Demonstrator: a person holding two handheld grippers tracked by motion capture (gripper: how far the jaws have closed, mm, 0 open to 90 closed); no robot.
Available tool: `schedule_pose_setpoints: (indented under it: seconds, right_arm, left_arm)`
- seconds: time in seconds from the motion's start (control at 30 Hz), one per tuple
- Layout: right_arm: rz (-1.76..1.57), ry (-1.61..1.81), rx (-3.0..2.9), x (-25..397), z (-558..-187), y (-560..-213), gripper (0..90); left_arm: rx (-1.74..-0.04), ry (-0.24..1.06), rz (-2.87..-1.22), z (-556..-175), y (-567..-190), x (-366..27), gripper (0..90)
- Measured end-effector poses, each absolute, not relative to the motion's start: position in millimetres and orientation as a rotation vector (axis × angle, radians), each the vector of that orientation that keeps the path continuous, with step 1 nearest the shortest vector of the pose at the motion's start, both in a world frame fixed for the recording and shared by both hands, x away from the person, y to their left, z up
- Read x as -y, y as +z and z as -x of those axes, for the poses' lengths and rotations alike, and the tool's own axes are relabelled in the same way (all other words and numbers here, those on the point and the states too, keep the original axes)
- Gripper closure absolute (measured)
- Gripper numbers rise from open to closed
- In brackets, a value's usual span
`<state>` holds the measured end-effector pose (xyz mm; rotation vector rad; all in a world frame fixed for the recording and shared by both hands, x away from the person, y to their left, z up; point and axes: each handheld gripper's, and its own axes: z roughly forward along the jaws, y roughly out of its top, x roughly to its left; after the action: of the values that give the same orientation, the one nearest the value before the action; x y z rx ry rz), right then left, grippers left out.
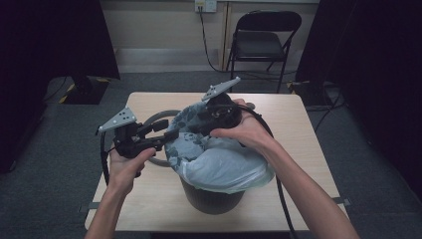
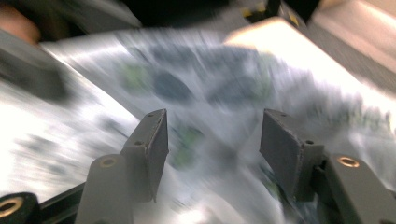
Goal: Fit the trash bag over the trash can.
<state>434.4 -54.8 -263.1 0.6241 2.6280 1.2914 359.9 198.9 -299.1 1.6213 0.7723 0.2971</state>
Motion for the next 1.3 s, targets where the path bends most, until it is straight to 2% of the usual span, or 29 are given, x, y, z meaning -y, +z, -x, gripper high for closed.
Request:
schedule_pose_setpoints:
  seconds: [0.13,0.43,0.57,0.67,0.8,0.87,1.1,1.3]
  right_arm:
    - [-0.488,1.227,-2.724,42.7,-420.0,-267.0,40.6]
    - [-0.309,1.123,-2.833,24.5,-406.0,-287.4,46.4]
    - [-0.184,1.02,-2.909,19.3,-398.7,-294.3,45.0]
    - [-0.286,1.088,-2.894,22.7,-402.8,-287.6,40.7]
    - [-0.416,1.228,-2.805,37.0,-417.2,-270.6,42.6]
    - [-0.467,1.217,-2.758,41.8,-424.7,-267.6,38.6]
    - [-0.635,1.05,-2.747,49.3,-454.2,-287.5,37.9]
    - [-0.647,0.916,-2.798,47.6,-457.3,-298.5,37.3]
  left_arm:
    - [-0.776,0.304,-1.627,-360.2,-298.9,-198.3,44.2]
    - [-0.798,0.295,-1.631,-362.0,-299.2,-197.4,43.3]
    - [-0.798,0.29,-1.633,-362.3,-299.1,-197.7,43.1]
    - [-0.797,0.289,-1.624,-361.3,-299.3,-198.6,43.2]
    - [-0.794,0.286,-1.621,-361.7,-299.5,-199.6,43.2]
    - [-0.79,0.286,-1.624,-362.2,-299.7,-198.9,43.2]
    - [-0.788,0.284,-1.623,-362.2,-300.3,-199.0,42.7]
    - [-0.79,0.291,-1.624,-361.6,-300.0,-198.0,42.5]
